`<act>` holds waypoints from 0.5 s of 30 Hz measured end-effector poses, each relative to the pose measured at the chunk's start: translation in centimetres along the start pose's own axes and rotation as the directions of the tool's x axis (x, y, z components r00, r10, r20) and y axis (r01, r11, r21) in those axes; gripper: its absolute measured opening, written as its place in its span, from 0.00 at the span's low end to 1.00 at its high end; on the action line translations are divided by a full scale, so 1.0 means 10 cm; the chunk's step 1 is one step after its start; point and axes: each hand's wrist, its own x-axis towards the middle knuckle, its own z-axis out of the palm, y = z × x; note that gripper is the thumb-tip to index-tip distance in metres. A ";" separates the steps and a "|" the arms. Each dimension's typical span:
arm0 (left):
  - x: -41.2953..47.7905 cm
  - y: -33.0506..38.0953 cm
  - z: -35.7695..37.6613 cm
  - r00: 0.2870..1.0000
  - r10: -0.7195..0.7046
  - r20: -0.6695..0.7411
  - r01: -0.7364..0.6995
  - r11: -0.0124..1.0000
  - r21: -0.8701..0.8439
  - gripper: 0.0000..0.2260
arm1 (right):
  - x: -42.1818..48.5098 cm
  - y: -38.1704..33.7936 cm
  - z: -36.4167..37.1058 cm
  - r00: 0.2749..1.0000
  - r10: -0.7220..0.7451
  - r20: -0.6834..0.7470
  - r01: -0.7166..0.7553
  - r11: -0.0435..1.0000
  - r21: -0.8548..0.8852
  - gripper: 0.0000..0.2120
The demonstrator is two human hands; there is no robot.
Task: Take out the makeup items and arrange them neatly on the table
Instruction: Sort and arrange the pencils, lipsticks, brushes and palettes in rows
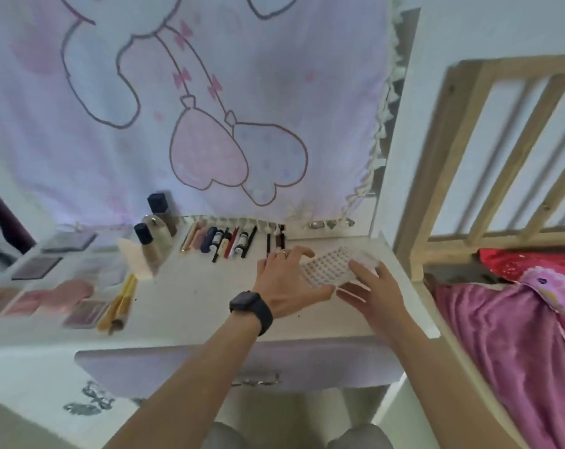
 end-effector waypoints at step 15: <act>-0.03 -0.27 -0.07 0.987 -0.024 0.160 0.110 0.826 -0.554 0.22 | 0.00 0.18 0.36 0.987 -0.071 0.145 0.076 0.997 -0.024 0.27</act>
